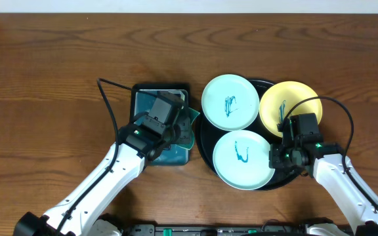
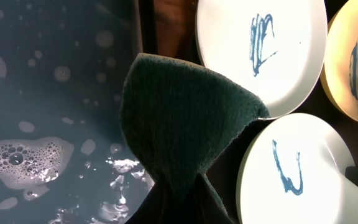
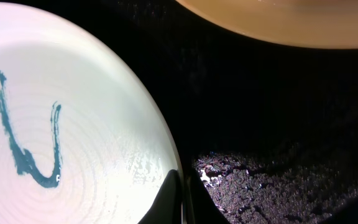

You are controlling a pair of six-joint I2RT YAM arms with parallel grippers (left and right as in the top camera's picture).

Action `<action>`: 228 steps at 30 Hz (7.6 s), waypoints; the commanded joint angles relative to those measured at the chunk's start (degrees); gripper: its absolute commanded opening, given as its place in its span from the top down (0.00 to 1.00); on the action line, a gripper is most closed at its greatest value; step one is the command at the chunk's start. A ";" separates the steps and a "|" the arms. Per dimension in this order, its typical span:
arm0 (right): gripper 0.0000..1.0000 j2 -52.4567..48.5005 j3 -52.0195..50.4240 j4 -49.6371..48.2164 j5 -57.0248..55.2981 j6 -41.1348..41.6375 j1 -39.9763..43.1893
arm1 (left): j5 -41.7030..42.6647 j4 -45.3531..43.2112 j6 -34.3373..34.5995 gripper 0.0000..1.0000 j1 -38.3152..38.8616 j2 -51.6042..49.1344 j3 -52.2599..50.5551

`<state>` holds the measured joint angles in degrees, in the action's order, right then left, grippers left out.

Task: Clean dirty plates on tray and stack at the side
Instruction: 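Carry the green sponge from the water tray toward the lower pale green plate, then rub the sponge over the lower pale green plate with the left gripper, then move the sponge back over the water tray with the left gripper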

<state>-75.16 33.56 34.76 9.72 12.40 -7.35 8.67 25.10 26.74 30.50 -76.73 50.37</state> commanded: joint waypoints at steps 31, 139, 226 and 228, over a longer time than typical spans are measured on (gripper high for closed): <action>0.99 -0.15 -0.52 -1.16 -0.17 0.44 -0.24 | -27.36 6.86 9.62 0.93 0.11 -0.11 0.20; 0.99 -0.15 -0.52 -1.33 -0.17 0.42 -0.24 | 12.63 4.87 5.86 0.92 25.73 -36.52 21.88; 0.32 -7.52 -0.68 -4.59 1.79 0.42 -0.24 | -11.32 24.13 0.66 0.92 -12.37 -17.73 17.22; 0.23 -7.52 -0.68 -4.59 2.01 0.44 -0.24 | -11.32 24.13 0.68 0.92 -12.74 -18.12 17.20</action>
<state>-79.88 34.30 30.98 11.51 13.34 -7.35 -1.72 49.25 28.23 18.48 -93.93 67.92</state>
